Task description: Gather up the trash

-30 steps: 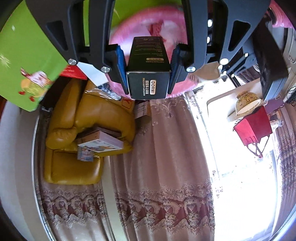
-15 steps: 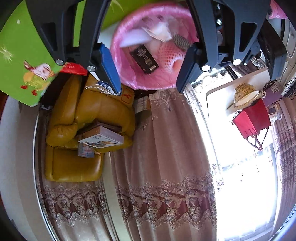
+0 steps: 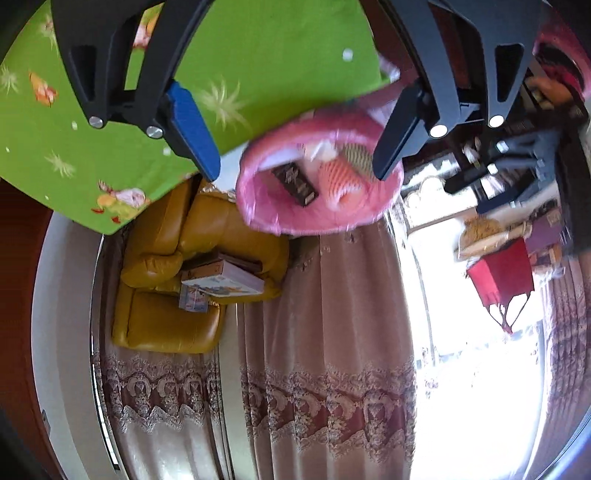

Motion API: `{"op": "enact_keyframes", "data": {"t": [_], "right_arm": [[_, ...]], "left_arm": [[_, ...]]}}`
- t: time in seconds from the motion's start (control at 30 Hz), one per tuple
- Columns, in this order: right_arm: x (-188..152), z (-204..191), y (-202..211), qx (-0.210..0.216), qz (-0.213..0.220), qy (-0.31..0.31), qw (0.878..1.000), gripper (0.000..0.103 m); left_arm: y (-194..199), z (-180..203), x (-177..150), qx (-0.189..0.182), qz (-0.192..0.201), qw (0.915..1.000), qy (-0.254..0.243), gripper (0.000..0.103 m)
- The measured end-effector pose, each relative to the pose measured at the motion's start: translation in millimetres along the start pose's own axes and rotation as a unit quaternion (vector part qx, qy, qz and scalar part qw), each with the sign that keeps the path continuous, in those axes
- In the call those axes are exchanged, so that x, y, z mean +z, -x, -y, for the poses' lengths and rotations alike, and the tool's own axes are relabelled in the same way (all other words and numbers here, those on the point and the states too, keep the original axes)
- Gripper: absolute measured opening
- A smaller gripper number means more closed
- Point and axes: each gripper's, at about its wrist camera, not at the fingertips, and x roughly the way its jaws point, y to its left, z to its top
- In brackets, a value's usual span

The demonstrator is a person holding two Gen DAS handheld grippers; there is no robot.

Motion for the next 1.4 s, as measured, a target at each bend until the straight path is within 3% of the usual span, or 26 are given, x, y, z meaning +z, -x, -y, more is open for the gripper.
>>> {"op": "enact_keyframes", "data": {"t": [0.3, 0.43, 1.4], "right_arm": [[-31, -4, 18, -0.026, -0.010, 0.013, 1.000, 0.087], [-31, -4, 22, -0.027, -0.006, 0.016, 0.999, 0.088], [-27, -5, 29, -0.035, 0.021, 0.013, 0.999, 0.089]], "left_arm": [[21, 18, -17, -0.012, -0.005, 0.9998, -0.016, 0.094], [20, 23, -18, 0.001, -0.005, 0.9997, -0.023, 0.094], [23, 31, -23, -0.002, 0.012, 0.9993, -0.034, 0.094]]}}
